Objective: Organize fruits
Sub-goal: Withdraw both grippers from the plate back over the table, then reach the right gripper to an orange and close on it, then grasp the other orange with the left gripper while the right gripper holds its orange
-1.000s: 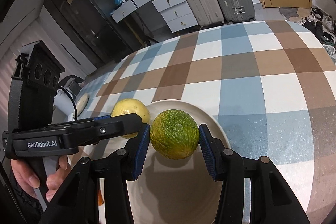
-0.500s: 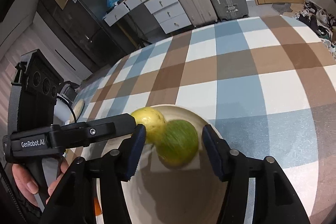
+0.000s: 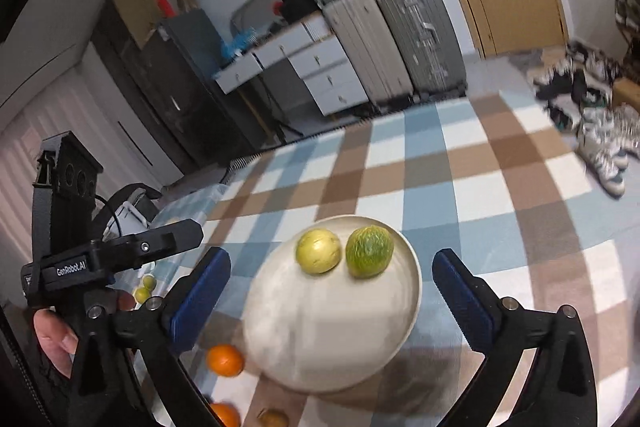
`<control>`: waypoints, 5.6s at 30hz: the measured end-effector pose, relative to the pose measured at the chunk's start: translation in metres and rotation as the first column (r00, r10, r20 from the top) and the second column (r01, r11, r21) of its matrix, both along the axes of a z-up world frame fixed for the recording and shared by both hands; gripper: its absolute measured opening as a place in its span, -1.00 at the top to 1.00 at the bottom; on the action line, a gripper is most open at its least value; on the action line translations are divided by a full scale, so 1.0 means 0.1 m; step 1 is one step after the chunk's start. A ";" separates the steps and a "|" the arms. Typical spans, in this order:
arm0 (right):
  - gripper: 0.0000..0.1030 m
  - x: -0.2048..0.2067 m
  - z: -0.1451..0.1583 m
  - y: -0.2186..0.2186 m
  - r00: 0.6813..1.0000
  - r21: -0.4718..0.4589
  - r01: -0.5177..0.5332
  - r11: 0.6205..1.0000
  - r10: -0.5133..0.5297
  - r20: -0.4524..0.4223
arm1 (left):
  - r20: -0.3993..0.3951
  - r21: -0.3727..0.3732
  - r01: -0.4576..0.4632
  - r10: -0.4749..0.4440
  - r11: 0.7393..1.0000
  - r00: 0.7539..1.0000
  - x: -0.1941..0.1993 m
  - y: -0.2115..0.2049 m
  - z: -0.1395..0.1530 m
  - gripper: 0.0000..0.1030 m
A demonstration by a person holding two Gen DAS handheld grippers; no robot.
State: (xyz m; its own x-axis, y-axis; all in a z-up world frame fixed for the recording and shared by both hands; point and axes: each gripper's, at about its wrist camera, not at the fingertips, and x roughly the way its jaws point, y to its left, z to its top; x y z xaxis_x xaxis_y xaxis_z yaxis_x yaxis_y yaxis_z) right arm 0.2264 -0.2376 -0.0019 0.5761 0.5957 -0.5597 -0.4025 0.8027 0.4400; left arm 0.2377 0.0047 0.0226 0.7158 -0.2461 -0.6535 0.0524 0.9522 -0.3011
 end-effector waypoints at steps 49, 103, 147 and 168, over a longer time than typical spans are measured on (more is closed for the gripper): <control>-1.00 -1.83 -0.22 0.50 0.987 -0.262 -0.129 0.957 0.148 0.056 | 0.125 0.108 -0.219 0.205 0.970 0.971 -2.00 0.36 -0.24 -0.98; 0.18 -1.50 -0.92 1.41 0.928 -0.262 -0.357 0.896 0.307 -0.213 | -0.067 0.047 -0.201 0.204 0.978 0.977 -1.97 0.66 -0.38 -0.98; 0.21 -1.63 -0.07 0.17 0.976 0.000 -0.209 0.978 0.209 -0.065 | -0.174 0.211 -0.074 0.112 0.975 0.978 -0.93 0.16 -0.85 -0.93; 0.21 -1.62 -0.08 0.21 0.970 0.005 -0.229 0.974 0.228 -0.079 | -0.276 0.154 0.030 0.014 0.988 0.961 -0.66 0.12 -1.28 0.24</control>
State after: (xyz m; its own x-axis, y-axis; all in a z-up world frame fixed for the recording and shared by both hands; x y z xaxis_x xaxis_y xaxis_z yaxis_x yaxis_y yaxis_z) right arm 0.0645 -0.2165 -0.0103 0.3793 0.7038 -0.6007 -0.5397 0.6955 0.4742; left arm 0.1717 0.0172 -0.1051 0.5010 -0.1313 -0.8554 -0.0036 0.9881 -0.1537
